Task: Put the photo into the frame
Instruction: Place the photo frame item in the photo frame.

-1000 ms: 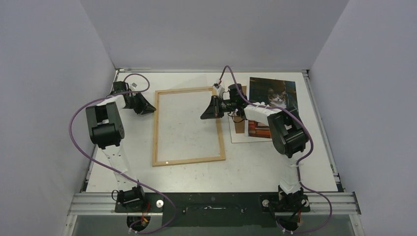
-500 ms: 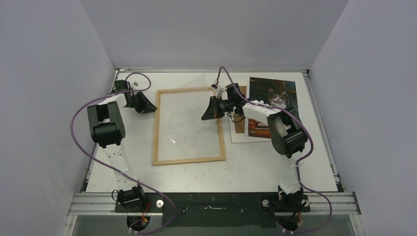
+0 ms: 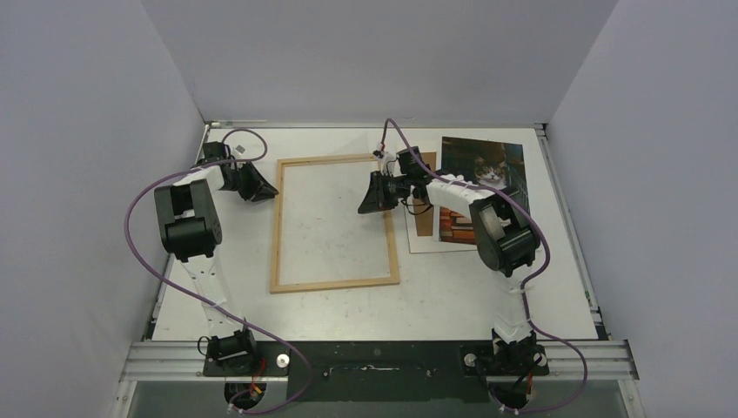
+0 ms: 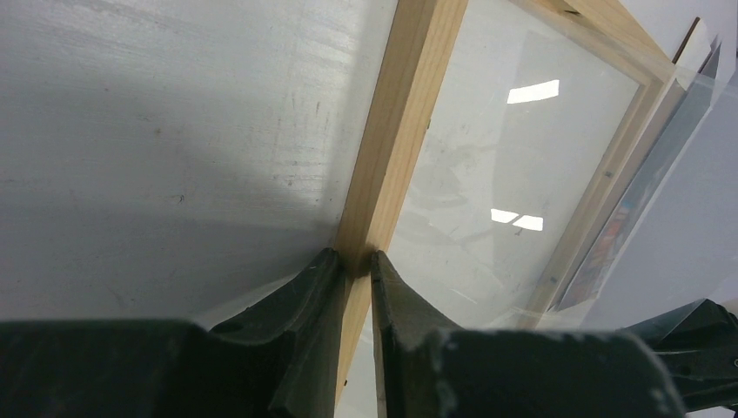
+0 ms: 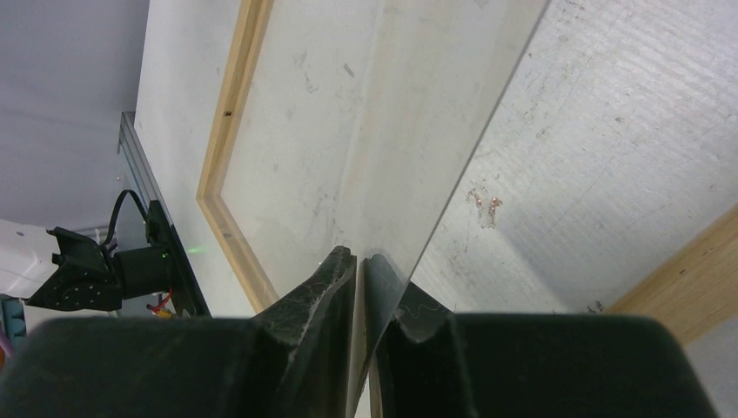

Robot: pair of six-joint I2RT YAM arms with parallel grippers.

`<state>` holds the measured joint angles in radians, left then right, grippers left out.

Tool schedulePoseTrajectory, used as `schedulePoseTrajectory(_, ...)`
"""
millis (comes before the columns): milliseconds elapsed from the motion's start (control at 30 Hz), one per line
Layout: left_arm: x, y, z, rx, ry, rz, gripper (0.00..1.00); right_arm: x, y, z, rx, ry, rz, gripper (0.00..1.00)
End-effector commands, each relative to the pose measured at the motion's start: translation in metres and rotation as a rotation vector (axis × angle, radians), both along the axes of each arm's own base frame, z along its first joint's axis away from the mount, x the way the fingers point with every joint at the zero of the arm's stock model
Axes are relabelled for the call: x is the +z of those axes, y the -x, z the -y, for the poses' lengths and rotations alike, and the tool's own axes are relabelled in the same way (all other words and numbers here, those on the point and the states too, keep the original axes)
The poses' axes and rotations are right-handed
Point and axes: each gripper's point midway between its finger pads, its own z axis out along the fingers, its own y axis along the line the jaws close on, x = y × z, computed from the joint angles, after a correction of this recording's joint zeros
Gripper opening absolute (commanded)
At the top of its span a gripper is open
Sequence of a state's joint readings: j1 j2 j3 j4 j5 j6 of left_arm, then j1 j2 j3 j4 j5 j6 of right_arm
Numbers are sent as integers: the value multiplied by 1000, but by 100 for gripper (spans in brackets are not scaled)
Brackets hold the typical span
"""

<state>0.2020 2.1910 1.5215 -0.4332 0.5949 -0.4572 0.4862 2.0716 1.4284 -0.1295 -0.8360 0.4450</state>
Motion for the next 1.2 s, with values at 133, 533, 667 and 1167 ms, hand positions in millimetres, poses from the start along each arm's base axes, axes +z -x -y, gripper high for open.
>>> schedulePoseTrajectory(133, -40, 26, 2, -32, -73, -135, 17, 5, -11, -7, 9, 5, 58, 13)
schedulePoseTrajectory(533, -40, 26, 2, -30, -73, -141, 17, 8, -24, -9, -37, -25, 138, 0)
schedulePoseTrajectory(667, -40, 26, 2, -30, -73, -143, 17, 3, -23, -12, -24, -37, 118, 0)
schedulePoseTrajectory(1167, -36, 24, 0, -28, -82, -142, 19, -3, -15, -13, -23, -1, 39, 24)
